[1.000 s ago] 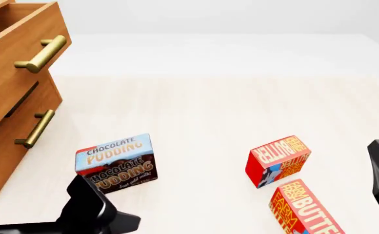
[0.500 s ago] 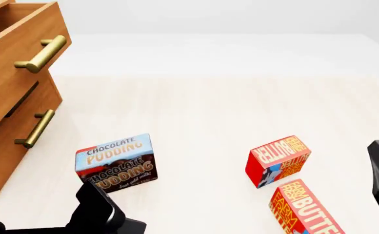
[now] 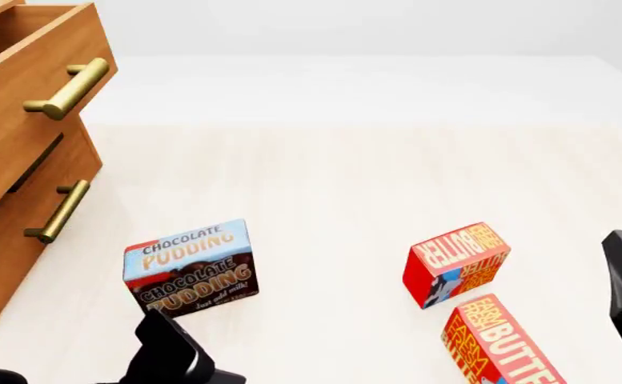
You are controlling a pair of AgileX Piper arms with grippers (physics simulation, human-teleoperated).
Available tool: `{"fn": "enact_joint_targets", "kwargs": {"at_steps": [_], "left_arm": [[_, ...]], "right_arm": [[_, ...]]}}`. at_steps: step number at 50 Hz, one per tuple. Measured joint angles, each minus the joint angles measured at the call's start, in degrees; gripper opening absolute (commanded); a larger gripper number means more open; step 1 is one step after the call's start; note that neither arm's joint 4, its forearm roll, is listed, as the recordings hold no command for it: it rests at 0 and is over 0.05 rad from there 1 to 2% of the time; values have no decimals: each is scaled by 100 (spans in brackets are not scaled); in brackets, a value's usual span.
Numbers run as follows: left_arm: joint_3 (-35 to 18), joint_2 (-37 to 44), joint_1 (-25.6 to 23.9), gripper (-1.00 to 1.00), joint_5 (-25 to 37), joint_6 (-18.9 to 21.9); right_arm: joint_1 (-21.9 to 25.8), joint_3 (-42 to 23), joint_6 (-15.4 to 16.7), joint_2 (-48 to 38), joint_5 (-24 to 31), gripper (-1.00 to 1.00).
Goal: Put the bowl in the top drawer of the cabinet.
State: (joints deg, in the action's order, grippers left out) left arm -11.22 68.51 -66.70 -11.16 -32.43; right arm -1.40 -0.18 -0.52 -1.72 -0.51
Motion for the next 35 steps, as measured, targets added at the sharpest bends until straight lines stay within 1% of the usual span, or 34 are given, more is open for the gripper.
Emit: {"fn": "enact_joint_targets", "kwargs": {"at_steps": [19,35], "left_arm": [[132,372,-71,100,-491,-171],[163,632,-141,100,-770,-276]], "right_arm": [[-32,4,26,-160,-86,100],[-65,7,46,-294,-161,100]]}}
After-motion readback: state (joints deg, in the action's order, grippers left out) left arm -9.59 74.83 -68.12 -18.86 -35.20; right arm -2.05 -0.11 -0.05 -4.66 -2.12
